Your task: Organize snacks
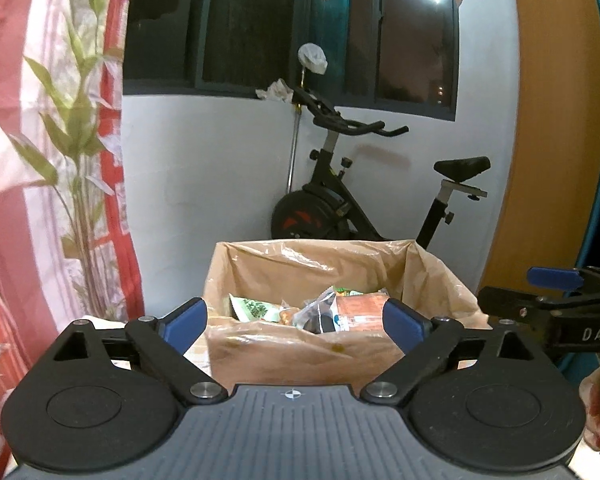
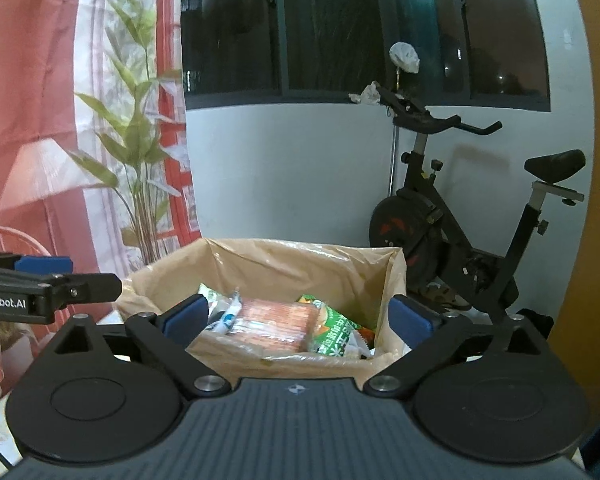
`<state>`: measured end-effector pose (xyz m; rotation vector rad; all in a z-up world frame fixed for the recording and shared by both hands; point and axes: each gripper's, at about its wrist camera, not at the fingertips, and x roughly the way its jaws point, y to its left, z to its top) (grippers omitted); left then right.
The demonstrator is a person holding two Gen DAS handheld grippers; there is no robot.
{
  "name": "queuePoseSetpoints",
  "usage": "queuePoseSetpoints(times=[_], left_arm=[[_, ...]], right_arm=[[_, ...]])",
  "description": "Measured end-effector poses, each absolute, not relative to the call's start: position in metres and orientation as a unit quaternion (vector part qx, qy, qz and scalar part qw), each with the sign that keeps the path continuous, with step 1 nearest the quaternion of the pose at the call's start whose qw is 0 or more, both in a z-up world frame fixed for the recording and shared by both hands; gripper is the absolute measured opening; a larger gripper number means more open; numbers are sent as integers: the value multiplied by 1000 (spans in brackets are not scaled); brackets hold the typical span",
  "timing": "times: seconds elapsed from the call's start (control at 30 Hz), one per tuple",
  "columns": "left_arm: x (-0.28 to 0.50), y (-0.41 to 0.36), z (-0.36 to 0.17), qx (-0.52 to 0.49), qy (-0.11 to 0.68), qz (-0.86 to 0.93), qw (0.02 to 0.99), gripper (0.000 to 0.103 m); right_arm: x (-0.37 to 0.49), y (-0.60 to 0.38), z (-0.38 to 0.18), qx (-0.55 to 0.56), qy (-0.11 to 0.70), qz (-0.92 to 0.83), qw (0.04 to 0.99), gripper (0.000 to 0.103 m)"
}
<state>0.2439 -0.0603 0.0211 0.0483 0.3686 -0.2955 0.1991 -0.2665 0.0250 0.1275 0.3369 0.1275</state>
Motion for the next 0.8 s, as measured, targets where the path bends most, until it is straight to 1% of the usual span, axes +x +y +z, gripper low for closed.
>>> queuePoseSetpoints(times=[0.17,0.43,0.57,0.7,0.8], left_arm=[[199,-56,34,27,156,-133,978,96],[132,-55,50,50,149,-96,983,97],[107,-48,57,32,146,-85,985,97],[87,-49,58,47,128,-70,988,97],[76,-52,56,60,122,-54,989,97]], right_arm=[[164,-264,37,75,159,51,983,101],[103,-254,51,80,146,50,985,102],[69,-248,58,78,128,47,988,102],[47,-242,56,74,113,47,990,103],[42,-240,52,74,119,45,989,103]])
